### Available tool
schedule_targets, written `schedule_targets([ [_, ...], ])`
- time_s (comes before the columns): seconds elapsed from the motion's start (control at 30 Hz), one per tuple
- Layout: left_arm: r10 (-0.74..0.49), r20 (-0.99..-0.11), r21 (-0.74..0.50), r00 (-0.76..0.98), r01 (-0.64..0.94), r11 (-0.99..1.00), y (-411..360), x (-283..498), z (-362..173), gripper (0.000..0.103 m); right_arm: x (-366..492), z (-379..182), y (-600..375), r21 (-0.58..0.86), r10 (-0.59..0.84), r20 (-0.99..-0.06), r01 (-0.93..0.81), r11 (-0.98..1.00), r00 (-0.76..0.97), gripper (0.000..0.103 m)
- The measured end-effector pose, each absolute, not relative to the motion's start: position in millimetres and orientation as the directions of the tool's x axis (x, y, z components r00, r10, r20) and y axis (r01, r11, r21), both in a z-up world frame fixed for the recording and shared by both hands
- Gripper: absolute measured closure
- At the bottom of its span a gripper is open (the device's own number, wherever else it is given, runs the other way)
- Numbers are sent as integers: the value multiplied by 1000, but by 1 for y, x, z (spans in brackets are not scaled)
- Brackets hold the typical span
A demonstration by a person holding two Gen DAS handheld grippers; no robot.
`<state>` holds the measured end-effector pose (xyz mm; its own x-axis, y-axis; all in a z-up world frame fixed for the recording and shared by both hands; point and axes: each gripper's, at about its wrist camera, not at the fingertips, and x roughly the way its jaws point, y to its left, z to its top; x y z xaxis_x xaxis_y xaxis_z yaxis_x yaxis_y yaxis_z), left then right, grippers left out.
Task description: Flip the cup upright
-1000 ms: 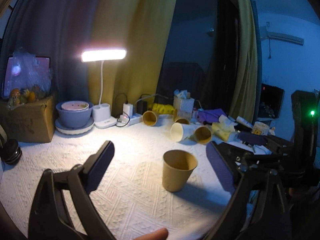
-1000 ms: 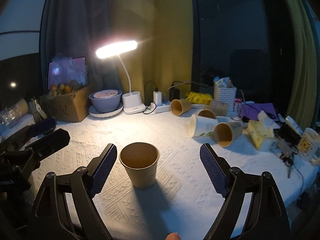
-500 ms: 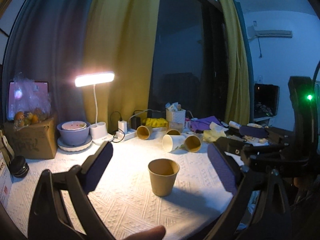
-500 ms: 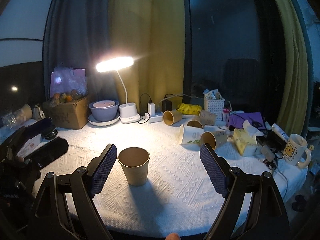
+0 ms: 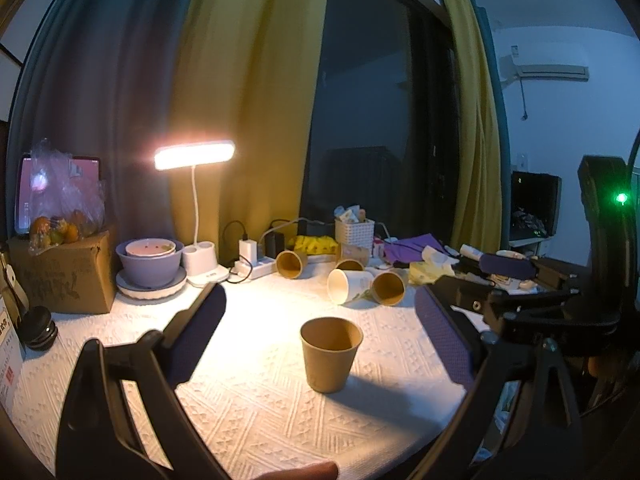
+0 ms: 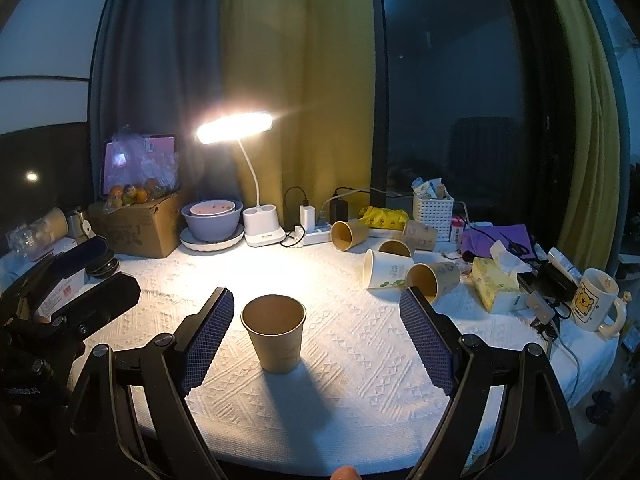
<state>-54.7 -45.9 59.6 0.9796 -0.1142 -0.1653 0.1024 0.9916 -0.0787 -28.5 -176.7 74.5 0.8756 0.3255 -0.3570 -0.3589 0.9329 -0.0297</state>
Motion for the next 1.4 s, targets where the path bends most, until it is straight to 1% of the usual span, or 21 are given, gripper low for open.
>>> schedule_targets([
  [1.4,-119,-164,-89,979,105,990,-46,-56,58,7,-26,66,-172,-31,330,-369,-367,930,869,16],
])
